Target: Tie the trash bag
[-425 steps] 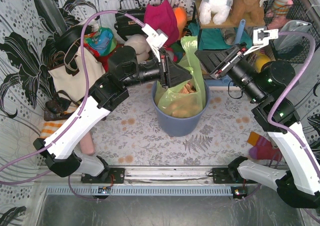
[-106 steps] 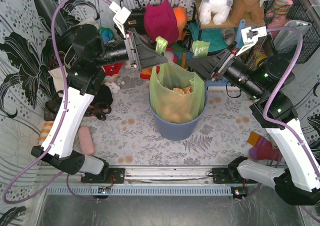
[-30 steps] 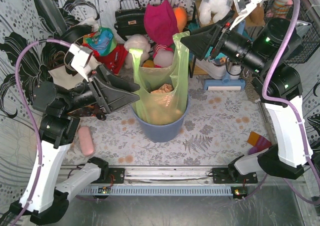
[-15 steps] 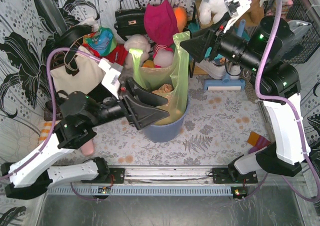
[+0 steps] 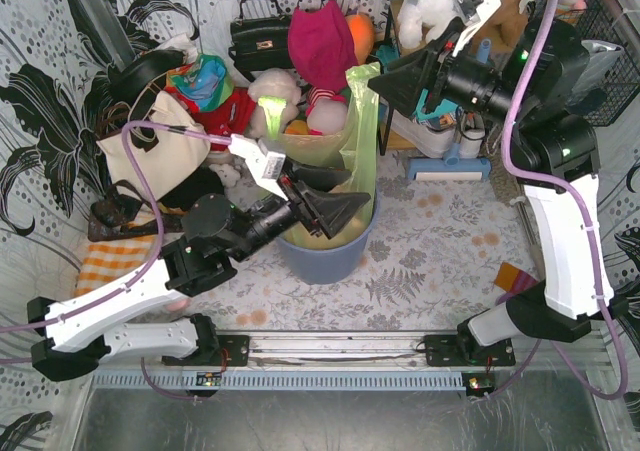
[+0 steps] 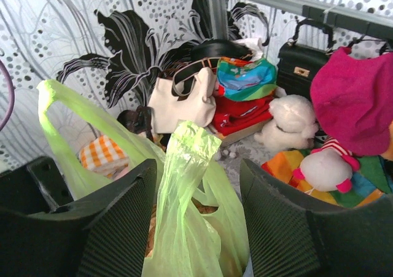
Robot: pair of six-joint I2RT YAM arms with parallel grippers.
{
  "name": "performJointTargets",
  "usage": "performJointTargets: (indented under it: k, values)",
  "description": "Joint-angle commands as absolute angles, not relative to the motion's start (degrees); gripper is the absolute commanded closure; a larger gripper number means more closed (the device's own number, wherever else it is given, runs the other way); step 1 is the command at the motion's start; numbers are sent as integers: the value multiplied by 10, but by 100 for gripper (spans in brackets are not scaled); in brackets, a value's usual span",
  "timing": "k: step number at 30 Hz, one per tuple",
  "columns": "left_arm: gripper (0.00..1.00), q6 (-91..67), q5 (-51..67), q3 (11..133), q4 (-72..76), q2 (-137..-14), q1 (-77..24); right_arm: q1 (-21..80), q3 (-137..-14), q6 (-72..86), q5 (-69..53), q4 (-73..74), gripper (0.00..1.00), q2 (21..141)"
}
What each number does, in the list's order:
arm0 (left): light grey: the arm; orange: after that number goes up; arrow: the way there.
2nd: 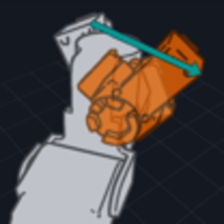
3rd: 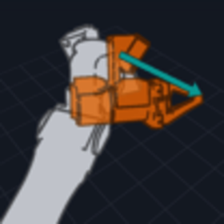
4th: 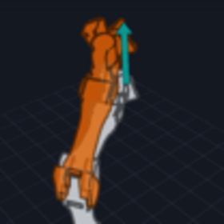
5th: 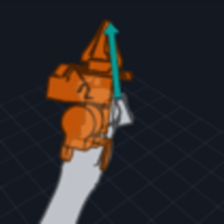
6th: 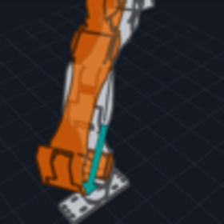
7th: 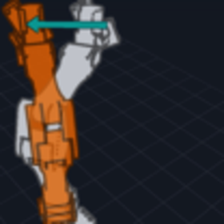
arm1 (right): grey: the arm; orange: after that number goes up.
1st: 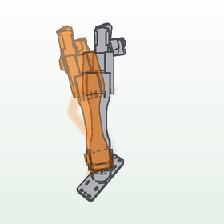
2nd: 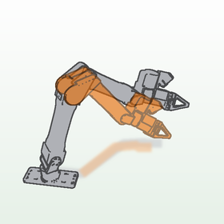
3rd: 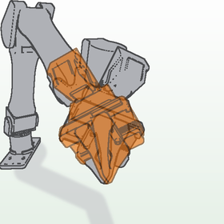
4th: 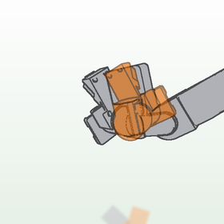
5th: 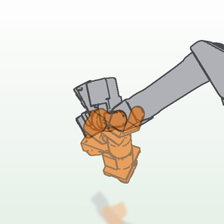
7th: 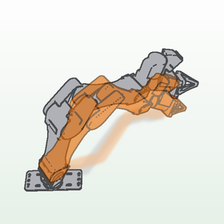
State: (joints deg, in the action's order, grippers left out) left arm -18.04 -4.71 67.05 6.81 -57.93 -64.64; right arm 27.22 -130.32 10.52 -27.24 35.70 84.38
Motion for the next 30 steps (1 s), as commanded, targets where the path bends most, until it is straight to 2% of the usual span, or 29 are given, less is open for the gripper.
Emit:
performJointTargets:
  k: [1,4,7,14,26,30]
  values:
    - [30,-113,-150,663,175,-564,-652,257,-1291,133,-364,298,45,850]
    - [30,-97,-165,660,186,-562,-651,256,-1293,138,-382,288,50,856]
    - [29,-90,-159,664,188,-561,-652,255,-1290,139,-391,283,60,860]
    - [29,-79,-147,688,175,-570,-652,255,-1245,142,-379,241,98,839]
    - [27,-31,-193,733,185,-594,-652,256,-1164,193,-406,165,100,771]
    - [23,-1,-222,744,211,-605,-651,256,-1119,209,-417,138,100,747]
